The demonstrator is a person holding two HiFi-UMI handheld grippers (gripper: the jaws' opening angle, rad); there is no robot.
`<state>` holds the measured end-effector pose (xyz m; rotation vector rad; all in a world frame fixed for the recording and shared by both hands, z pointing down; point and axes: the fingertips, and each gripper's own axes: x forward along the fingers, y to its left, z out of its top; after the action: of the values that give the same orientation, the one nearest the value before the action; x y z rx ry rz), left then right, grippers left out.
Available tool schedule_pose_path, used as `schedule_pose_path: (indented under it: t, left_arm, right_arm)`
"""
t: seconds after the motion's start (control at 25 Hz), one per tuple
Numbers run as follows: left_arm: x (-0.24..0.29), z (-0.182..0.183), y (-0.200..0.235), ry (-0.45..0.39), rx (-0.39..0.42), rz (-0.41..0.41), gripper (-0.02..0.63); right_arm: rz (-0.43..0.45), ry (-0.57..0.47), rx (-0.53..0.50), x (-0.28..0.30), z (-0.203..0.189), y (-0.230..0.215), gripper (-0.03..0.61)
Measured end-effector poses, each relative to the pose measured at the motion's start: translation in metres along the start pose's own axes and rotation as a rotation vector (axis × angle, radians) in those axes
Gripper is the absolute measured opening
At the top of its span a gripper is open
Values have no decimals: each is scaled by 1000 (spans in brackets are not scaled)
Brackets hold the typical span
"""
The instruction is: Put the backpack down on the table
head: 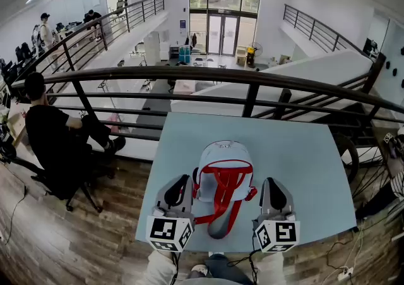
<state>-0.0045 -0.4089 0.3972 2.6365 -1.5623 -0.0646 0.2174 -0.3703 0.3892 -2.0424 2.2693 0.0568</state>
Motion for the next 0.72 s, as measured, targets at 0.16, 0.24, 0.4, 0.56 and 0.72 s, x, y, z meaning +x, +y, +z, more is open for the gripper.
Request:
schedule_pose_path:
  t: [0.16, 0.24, 0.4, 0.56, 0.72]
  left_arm:
    - [-4, 2, 1, -6, 5, -2, 23]
    - [-6, 3, 3, -9, 0, -4, 23]
    - [-9, 2, 1, -8, -3, -2, 23]
    - [-7, 3, 0, -7, -4, -1, 23]
    - [-9, 2, 2, -5, 1, 1, 23]
  right_arm:
    - [12, 10, -22, 0, 1, 7, 12]
    - [10, 7, -15, 0, 1, 10, 12]
    - [6, 8, 0, -3, -1, 9, 12]
    - [9, 9, -3, -1, -1, 10, 12]
    - [18, 10, -10, 0, -1, 15, 12]
